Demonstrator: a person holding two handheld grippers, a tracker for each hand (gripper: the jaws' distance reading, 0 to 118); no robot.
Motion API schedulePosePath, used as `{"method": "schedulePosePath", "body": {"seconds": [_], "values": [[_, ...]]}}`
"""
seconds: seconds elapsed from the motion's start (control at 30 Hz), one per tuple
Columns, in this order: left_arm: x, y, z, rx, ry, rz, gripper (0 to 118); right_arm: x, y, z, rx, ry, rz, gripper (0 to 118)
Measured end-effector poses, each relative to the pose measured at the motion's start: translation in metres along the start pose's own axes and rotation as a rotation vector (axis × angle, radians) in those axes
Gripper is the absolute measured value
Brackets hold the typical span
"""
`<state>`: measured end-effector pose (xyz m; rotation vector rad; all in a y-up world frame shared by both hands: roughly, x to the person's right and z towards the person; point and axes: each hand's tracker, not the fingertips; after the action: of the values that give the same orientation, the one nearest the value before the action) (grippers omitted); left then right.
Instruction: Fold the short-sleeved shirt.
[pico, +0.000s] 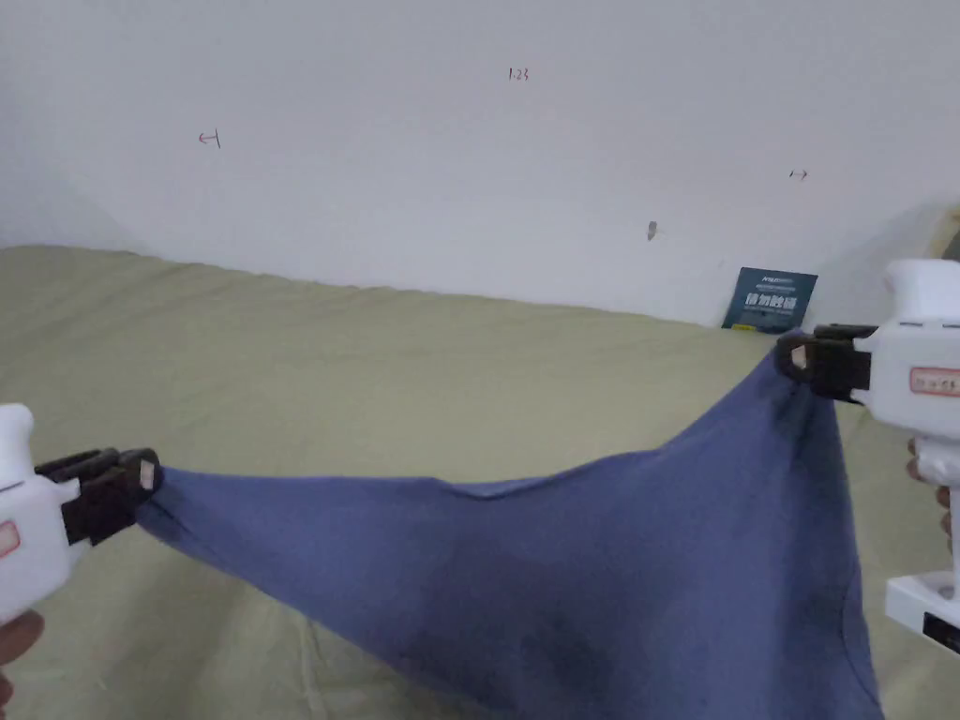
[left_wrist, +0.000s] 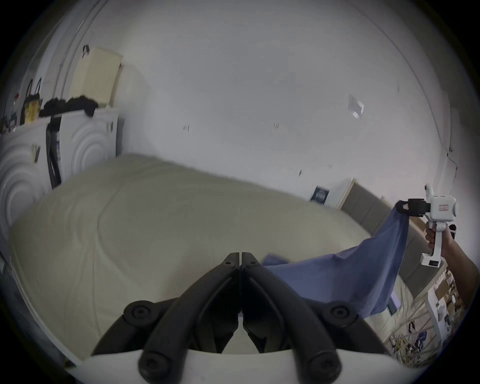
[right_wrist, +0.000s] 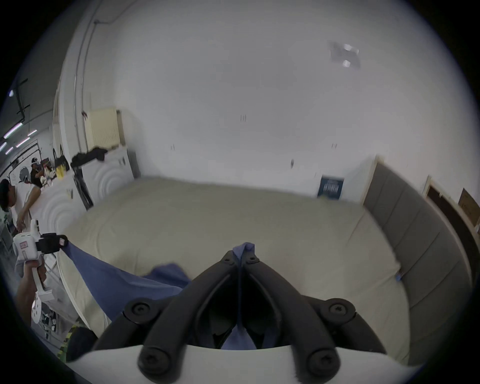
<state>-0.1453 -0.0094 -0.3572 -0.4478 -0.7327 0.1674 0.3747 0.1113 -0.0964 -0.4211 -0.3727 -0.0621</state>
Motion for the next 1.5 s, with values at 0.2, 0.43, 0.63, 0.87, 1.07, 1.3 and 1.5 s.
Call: {"method": "schedulePosePath", "body": {"seconds": [0.2,0.43,0.63,0.87,1.07,1.3,1.5], "values": [[0.034,0.124,-0.012,0.161,-0.034,0.003,0,0.017,0.110,0.052,0.154,-0.079,0.027,1],[0.079,0.246,-0.044,0.313,0.034,-0.076,0,0.041,0.206,0.044,0.308,-0.130,0.023,1],[0.102,0.297,-0.060,0.396,0.113,-0.120,0,0.054,0.249,0.015,0.373,-0.141,-0.032,1],[0.100,0.280,-0.096,0.400,0.168,-0.123,0,0.069,0.232,-0.032,0.349,-0.149,-0.062,1],[0.087,0.242,-0.129,0.366,0.173,-0.087,0,0.073,0.199,-0.050,0.349,-0.159,-0.049,1],[0.076,0.187,-0.131,0.337,0.105,-0.068,0,0.071,0.154,-0.028,0.316,-0.146,-0.089,1],[0.064,0.109,-0.091,0.209,0.101,-0.027,0,0.052,0.059,0.026,0.247,-0.152,-0.144,1]]}}
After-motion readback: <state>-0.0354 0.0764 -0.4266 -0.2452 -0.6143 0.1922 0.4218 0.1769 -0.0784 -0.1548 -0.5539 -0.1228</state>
